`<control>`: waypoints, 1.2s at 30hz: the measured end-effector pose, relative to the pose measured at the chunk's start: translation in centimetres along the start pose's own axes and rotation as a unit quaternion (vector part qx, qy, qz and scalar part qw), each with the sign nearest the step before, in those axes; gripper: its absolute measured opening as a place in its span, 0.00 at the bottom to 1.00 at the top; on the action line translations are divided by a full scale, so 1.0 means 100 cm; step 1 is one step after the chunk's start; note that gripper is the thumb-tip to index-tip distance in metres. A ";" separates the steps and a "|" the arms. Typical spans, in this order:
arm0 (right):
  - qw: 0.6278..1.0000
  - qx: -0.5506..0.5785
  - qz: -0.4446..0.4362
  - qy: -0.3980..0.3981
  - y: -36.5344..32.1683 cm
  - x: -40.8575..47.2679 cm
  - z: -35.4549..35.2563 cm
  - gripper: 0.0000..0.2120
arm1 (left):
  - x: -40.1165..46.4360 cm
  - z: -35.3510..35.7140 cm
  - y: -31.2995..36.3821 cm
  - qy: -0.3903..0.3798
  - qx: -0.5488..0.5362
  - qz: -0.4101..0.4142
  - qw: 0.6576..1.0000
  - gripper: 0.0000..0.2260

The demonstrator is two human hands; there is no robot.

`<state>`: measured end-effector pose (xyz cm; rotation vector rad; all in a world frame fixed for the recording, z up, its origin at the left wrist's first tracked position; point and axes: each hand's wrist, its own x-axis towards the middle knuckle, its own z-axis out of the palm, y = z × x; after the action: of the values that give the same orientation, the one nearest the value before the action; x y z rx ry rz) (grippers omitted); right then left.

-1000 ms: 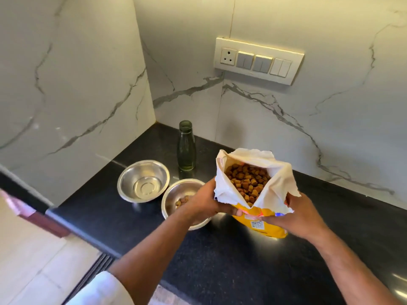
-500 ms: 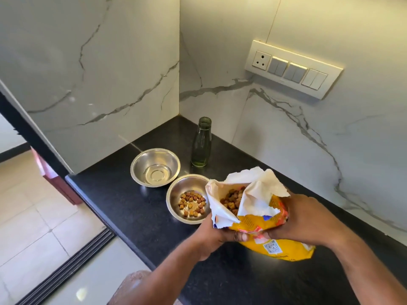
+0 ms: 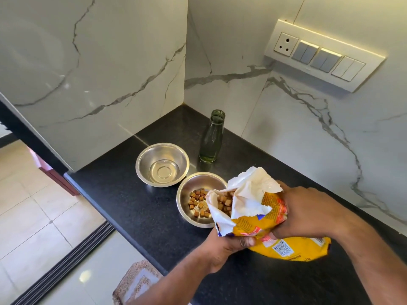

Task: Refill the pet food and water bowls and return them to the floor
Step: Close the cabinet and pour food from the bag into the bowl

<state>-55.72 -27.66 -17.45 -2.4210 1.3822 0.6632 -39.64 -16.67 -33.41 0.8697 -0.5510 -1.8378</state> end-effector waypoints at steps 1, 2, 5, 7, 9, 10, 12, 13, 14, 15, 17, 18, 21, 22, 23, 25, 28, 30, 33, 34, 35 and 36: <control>1.000 -0.002 0.000 -0.010 -0.003 0.002 -0.002 0.54 | 0.000 -0.002 0.000 0.002 -0.009 -0.008 1.000 0.28; 1.000 -0.004 0.001 -0.022 -0.007 0.003 -0.005 0.53 | 0.000 -0.003 -0.001 0.001 -0.017 -0.018 1.000 0.28; 0.998 -0.015 0.011 -0.053 -0.015 0.004 -0.014 0.52 | 0.000 -0.006 -0.005 -0.007 -0.037 -0.044 0.998 0.26; 0.997 -0.024 0.021 -0.067 -0.018 0.005 -0.017 0.53 | 0.001 -0.007 -0.008 -0.012 -0.045 -0.058 0.997 0.27; 0.996 -0.037 0.033 -0.079 -0.020 0.007 -0.020 0.57 | 0.002 -0.007 -0.013 -0.022 -0.051 -0.068 0.996 0.29; 0.995 -0.040 0.037 -0.085 -0.020 0.007 -0.021 0.58 | 0.002 -0.006 -0.014 -0.023 -0.056 -0.073 0.996 0.29; 0.993 -0.039 0.045 -0.100 -0.022 0.008 -0.025 0.55 | 0.002 -0.005 -0.016 -0.028 -0.071 -0.077 0.994 0.31; 0.992 -0.041 0.048 -0.105 -0.024 0.008 -0.027 0.53 | 0.002 -0.004 -0.017 -0.031 -0.080 -0.078 0.993 0.32; 0.992 -0.041 0.051 -0.108 -0.025 0.009 -0.029 0.51 | 0.001 -0.004 -0.017 -0.034 -0.089 -0.081 0.992 0.34; 0.992 -0.039 0.054 -0.111 -0.026 0.009 -0.030 0.49 | 0.001 -0.004 -0.017 -0.035 -0.096 -0.085 0.991 0.34; 0.991 -0.034 0.056 -0.117 -0.028 0.011 -0.031 0.48 | 0.001 -0.004 -0.015 -0.035 -0.102 -0.094 0.990 0.29; 0.991 -0.033 0.055 -0.119 -0.028 0.013 -0.032 0.49 | 0.001 -0.005 -0.015 -0.036 -0.105 -0.098 0.989 0.28; 0.991 -0.023 0.049 -0.121 -0.031 0.017 -0.033 0.51 | 0.000 -0.007 -0.013 -0.036 -0.117 -0.102 0.987 0.26; 0.991 -0.021 0.049 -0.123 -0.032 0.019 -0.033 0.51 | -0.001 -0.007 -0.013 -0.037 -0.120 -0.103 0.987 0.25; 0.991 -0.018 0.049 -0.127 -0.032 0.019 -0.033 0.51 | -0.002 -0.008 -0.012 -0.038 -0.123 -0.105 0.986 0.25; 0.990 -0.013 0.048 -0.134 -0.034 0.021 -0.033 0.51 | -0.003 -0.008 -0.011 -0.038 -0.128 -0.108 0.985 0.26; 0.989 -0.010 0.049 -0.142 -0.036 0.023 -0.034 0.52 | -0.005 -0.009 -0.010 -0.042 -0.127 -0.116 0.984 0.26; 0.988 -0.006 0.052 -0.148 -0.036 0.024 -0.035 0.53 | -0.006 -0.009 -0.008 -0.045 -0.131 -0.121 0.983 0.25; 0.987 -0.006 0.052 -0.152 -0.037 0.026 -0.035 0.56 | -0.008 -0.009 -0.005 -0.046 -0.138 -0.127 0.981 0.25; 0.987 -0.006 0.053 -0.154 -0.037 0.027 -0.036 0.56 | -0.009 -0.008 -0.004 -0.044 -0.140 -0.129 0.981 0.25; 0.986 -0.006 0.053 -0.155 -0.037 0.027 -0.036 0.56 | -0.009 -0.008 -0.004 -0.042 -0.142 -0.130 0.980 0.25; 0.986 -0.006 0.054 -0.157 -0.037 0.027 -0.037 0.56 | -0.010 -0.008 -0.003 -0.043 -0.143 -0.130 0.980 0.25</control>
<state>-50.35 -29.43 -15.63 -2.1437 1.3844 1.0324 -38.97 -15.63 -33.82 0.6931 -0.2226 -2.1369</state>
